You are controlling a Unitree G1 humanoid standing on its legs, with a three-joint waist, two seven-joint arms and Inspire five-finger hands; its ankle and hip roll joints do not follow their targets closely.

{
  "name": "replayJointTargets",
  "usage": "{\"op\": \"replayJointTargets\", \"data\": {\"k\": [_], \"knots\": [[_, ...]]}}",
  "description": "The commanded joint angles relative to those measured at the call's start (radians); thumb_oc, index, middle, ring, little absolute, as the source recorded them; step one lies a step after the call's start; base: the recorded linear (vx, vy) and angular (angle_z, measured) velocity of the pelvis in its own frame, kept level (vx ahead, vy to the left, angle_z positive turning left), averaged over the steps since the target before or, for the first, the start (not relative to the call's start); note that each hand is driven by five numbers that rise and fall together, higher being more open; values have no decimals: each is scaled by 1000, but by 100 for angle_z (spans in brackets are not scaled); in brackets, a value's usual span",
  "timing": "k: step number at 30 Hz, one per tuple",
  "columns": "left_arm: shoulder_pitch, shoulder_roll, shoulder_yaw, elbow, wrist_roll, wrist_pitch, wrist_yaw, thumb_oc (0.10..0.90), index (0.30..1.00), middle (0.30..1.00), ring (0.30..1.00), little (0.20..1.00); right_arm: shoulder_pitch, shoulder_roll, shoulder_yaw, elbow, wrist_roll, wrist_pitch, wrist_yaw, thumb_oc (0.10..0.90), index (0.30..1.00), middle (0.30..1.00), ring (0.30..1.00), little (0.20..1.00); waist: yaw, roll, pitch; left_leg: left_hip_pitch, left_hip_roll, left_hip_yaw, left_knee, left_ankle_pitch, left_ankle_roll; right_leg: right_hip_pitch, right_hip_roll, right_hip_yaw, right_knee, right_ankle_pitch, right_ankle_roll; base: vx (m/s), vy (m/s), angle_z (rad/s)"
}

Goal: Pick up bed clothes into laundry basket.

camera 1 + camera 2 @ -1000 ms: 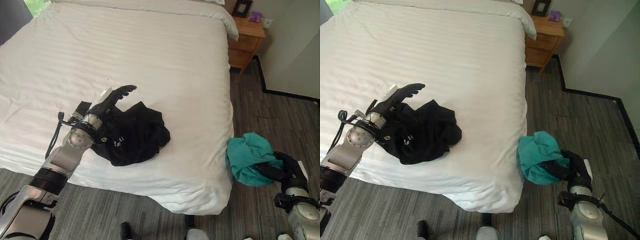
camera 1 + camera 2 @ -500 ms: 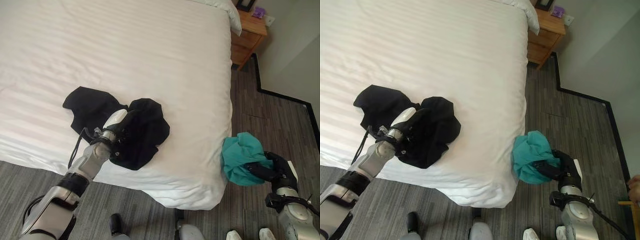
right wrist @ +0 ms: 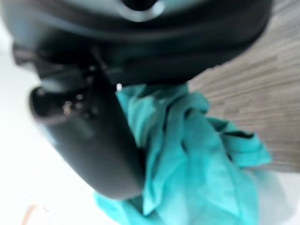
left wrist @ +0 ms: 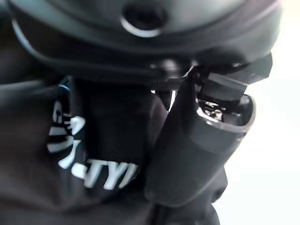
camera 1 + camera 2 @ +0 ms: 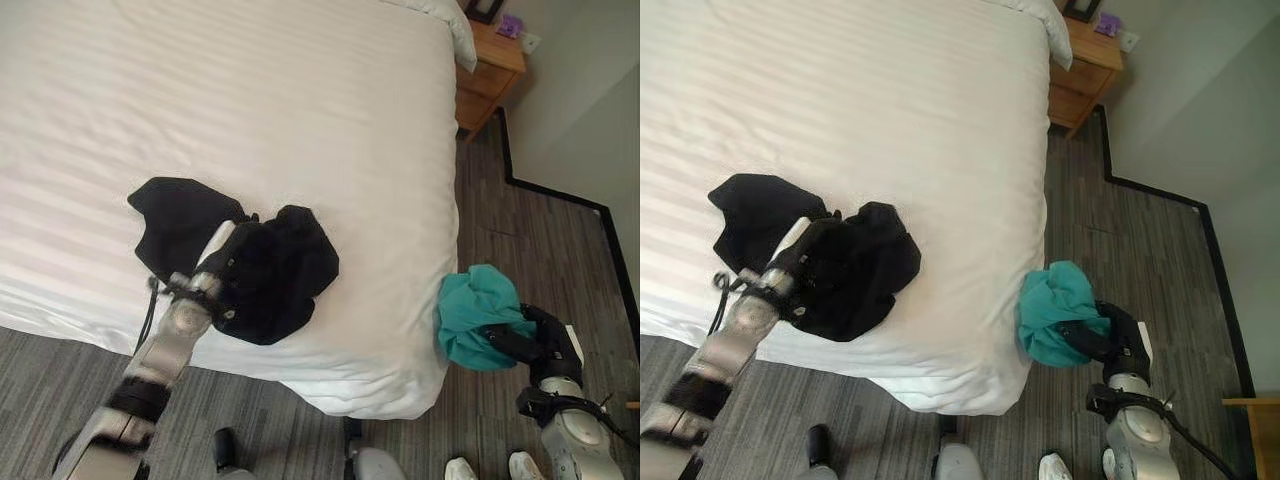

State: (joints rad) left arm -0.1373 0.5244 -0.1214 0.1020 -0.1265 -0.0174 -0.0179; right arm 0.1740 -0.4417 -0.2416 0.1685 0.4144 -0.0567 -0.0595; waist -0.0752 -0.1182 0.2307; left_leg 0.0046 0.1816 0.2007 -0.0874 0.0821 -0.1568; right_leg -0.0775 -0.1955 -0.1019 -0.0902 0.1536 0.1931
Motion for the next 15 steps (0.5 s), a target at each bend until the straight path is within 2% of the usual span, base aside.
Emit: {"op": "replayJointTargets", "data": {"k": [1, 4, 5, 7, 11, 12, 15], "knots": [[60, -30, 15, -25, -145, -68, -29, 400, 300, 300, 300, 300, -47, -51, -124, -108, 8, -98, -18, 400, 300, 300, 300, 300, 18, 26, -38, -6, -107, -19, 6, -69, 114, 78, 71, -1, 48, -137, -31, 23, -35, 4], [209, -63, 85, -102, -223, -64, -46, 400, 300, 300, 300, 300, -46, -29, -127, -117, -7, -91, -8, 400, 300, 300, 300, 300, 39, 41, -59, 13, -111, -27, 4, -70, 116, 102, 68, -12, 51, -144, -35, 31, -57, 10], [286, -117, 119, -120, -325, -60, -46, 400, 300, 300, 300, 300, -52, -15, -124, -140, -9, -89, -3, 400, 300, 300, 300, 300, 55, 48, -73, 22, -113, -32, 2, -70, 117, 117, 66, -21, 54, -150, -40, 25, -79, 10], [346, -151, 151, -165, -364, -68, -39, 400, 300, 300, 300, 300, -51, 3, -108, -166, -8, -93, 2, 400, 300, 300, 300, 300, 67, 57, -87, 31, -117, -44, 0, -69, 118, 134, 66, -33, 55, -157, -43, 6, -72, 19], [350, -186, 164, -166, -429, -83, -24, 400, 300, 300, 300, 300, -62, 20, -62, -204, -8, -97, 16, 400, 300, 300, 300, 300, 81, 65, -106, 38, -122, -64, 0, -65, 117, 154, 63, -56, 64, -170, -49, -21, -46, 21], [338, -214, 191, -179, -480, -110, -2, 400, 300, 300, 300, 300, -65, 36, -16, -263, -3, -102, 42, 400, 300, 300, 300, 300, 97, 68, -116, 39, -125, -83, 0, -59, 116, 167, 63, -77, 73, -181, -54, -37, -82, 21], [327, -228, 213, -208, -486, -142, 19, 400, 300, 300, 300, 300, -73, 59, 16, -327, 10, -114, 56, 400, 300, 300, 300, 300, 110, 71, -133, 47, -131, -106, 0, -57, 116, 190, 63, -101, 76, -191, -60, -13, -54, 34]]}}
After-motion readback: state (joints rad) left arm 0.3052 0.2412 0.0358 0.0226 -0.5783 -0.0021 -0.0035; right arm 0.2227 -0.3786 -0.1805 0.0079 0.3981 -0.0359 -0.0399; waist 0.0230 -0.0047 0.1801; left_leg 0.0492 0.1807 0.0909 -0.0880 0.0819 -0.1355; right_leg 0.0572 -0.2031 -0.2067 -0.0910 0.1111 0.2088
